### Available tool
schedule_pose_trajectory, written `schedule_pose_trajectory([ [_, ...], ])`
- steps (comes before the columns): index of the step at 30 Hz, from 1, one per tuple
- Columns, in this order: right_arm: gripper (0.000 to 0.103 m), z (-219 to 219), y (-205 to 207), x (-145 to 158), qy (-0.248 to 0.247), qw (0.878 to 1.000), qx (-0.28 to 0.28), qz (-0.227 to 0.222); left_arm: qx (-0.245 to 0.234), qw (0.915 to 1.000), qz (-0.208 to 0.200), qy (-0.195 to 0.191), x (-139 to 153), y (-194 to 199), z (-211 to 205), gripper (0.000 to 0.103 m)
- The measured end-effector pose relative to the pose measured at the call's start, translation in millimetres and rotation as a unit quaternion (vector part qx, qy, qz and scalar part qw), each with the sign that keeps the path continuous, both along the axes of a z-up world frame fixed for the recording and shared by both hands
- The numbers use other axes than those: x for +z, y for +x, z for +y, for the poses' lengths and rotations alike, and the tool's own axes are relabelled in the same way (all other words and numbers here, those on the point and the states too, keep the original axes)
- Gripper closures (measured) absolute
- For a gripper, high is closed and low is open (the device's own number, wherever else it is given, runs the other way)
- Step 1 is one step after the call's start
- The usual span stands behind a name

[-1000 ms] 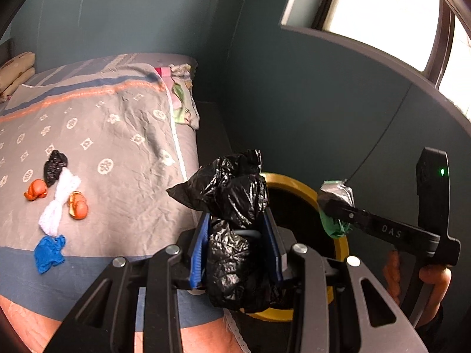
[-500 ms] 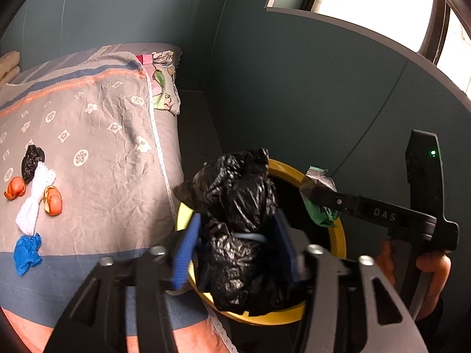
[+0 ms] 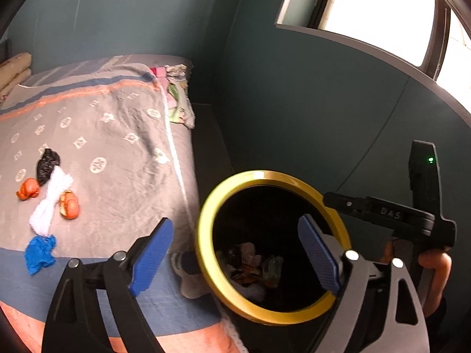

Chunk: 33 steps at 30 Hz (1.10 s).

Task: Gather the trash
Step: 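Move both grippers back over the blue glove and orange peel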

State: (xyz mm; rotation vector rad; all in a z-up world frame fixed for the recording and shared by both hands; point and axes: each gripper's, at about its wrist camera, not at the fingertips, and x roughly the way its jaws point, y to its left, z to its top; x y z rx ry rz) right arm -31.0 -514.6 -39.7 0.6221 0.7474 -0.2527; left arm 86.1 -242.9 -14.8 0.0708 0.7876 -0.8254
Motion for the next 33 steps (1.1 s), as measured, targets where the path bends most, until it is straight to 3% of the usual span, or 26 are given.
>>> schedule_pose_trajectory([
  [15, 0.042, 52.1, 51.8, 29.3, -0.019, 0.996, 0.083, -0.027, 0.088, 0.9959, -0.019, -0.008, 10.1, 31.4, 77.5, 0.015],
  [33, 0.042, 148.0, 150.1, 33.8, -0.035, 0.981, 0.191, -0.007, 0.191, 0.9816, 0.007, 0.013, -25.1, 85.8, 182.6, 0.015],
])
